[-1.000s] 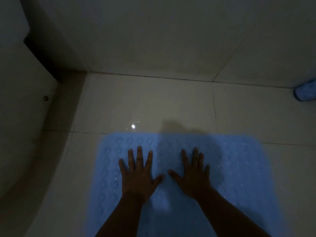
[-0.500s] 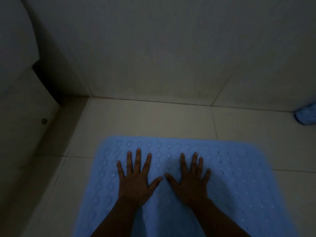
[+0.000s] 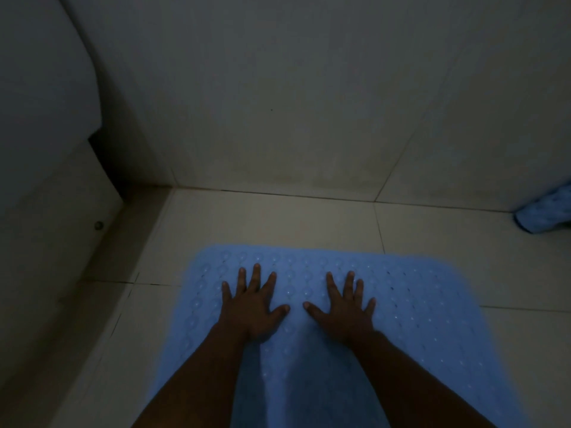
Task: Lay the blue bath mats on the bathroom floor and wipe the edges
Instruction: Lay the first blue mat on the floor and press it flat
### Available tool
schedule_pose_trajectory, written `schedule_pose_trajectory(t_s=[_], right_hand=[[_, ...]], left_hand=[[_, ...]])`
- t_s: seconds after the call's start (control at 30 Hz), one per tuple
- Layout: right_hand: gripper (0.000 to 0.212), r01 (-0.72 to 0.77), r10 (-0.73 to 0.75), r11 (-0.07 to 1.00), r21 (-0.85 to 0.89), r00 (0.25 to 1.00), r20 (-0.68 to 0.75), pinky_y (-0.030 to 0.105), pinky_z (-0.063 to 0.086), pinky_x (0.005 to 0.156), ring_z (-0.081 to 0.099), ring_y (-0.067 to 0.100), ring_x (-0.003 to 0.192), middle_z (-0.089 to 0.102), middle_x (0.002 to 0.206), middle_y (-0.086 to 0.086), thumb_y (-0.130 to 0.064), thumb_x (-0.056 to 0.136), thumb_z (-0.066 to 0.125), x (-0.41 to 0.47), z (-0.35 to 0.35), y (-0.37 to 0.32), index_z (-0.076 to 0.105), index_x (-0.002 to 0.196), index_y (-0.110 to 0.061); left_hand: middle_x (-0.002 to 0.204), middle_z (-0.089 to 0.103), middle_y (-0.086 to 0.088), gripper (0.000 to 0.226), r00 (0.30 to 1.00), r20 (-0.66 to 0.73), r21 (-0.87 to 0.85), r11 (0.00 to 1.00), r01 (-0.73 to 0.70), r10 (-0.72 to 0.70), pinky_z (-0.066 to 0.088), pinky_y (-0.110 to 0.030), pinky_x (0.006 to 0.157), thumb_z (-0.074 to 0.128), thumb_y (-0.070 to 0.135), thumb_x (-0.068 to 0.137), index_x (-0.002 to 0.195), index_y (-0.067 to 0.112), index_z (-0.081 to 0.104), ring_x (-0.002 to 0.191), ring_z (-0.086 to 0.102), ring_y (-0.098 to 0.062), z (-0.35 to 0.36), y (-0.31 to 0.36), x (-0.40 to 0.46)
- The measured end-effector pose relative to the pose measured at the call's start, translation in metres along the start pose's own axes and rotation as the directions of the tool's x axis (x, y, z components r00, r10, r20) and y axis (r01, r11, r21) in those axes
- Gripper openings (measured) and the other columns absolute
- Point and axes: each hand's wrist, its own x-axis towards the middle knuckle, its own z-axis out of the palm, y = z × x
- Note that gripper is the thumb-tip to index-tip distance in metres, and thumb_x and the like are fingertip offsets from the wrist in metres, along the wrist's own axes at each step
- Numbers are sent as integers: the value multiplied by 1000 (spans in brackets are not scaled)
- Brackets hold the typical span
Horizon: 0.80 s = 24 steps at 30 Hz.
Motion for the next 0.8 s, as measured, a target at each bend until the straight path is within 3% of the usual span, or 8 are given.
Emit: schedule_pose_trajectory(t_s=[0.1, 0.2, 0.27, 0.33, 0.43, 0.53, 0.7, 0.8], right_hand=[[102, 2, -4, 999, 40, 999, 47, 65, -5, 119, -23, 32, 153, -31, 164, 5, -92, 79, 32, 1, -15, -1, -7, 158, -42], [91, 27, -24, 993, 113, 999, -27, 62, 9, 121, -4, 32, 156, -6, 170, 5, -82, 87, 38, -2, -26, 4, 10, 160, -35], [81, 68, -49, 988, 139, 989, -141, 57, 16, 123, 7, 30, 156, 10, 170, 5, -73, 93, 42, -4, -30, 9, 21, 159, -31], [72, 132, -96, 982, 138, 966, -241, 52, 21, 123, 13, 27, 155, 21, 167, 5, -65, 96, 46, -4, -32, 11, 30, 156, -29], [63, 232, -172, 958, 167, 934, -315, 45, 23, 122, 18, 24, 154, 30, 164, 3, -59, 96, 51, -2, -29, 6, 41, 151, -29], [56, 321, -241, 927, 194, 906, -348, 41, 22, 121, 21, 22, 153, 36, 161, 2, -55, 96, 55, 3, -25, -6, 49, 146, -28], [59, 440, -334, 888, 132, 816, -473, 45, 37, 114, 39, 29, 144, 55, 146, 8, -63, 90, 44, 24, -14, -30, 65, 128, -24], [50, 446, -314, 881, 156, 799, -513, 50, 42, 111, 44, 33, 141, 58, 141, 9, -59, 90, 48, 40, -12, -42, 67, 121, -25]], left_hand=[[171, -10, 2, 87, 1000, -3, -8, 1000, -19, 18, 1, -60, 123, 28, 80, 91, 162, 38, 0, 157, -10, -30, -13, -7, 2], [169, 23, 0, 85, 980, -194, 25, 999, -39, 43, 19, -49, 123, 17, 74, 87, 161, 33, 20, 156, 18, -26, -18, -16, -4], [164, 35, -2, 88, 946, -319, 44, 998, -42, 54, 21, -50, 121, 10, 72, 84, 159, 30, 30, 154, 23, -28, -18, -21, -4], [167, 28, -4, 88, 941, -334, 51, 998, -34, 49, 14, -53, 123, 7, 70, 85, 160, 28, 27, 157, 13, -29, -19, -27, -1], [172, -5, -4, 89, 970, -241, 99, 995, 1, 23, -5, -53, 125, 8, 74, 89, 163, 27, 2, 156, -16, -30, -25, -36, 7], [168, -25, -4, 92, 984, -178, 122, 992, 21, 1, -13, -56, 124, 16, 80, 93, 161, 25, -14, 152, -30, -29, -30, -54, 20], [164, -34, -1, 106, 969, -245, 105, 992, 71, -43, -14, -56, 124, 11, 90, 86, 159, 20, -20, 151, -33, -26, -6, -70, 35], [169, -22, -3, 99, 930, -367, 111, 991, 77, -32, -7, -55, 126, 9, 85, 91, 162, 19, -12, 154, -26, -24, 5, -68, 33]])
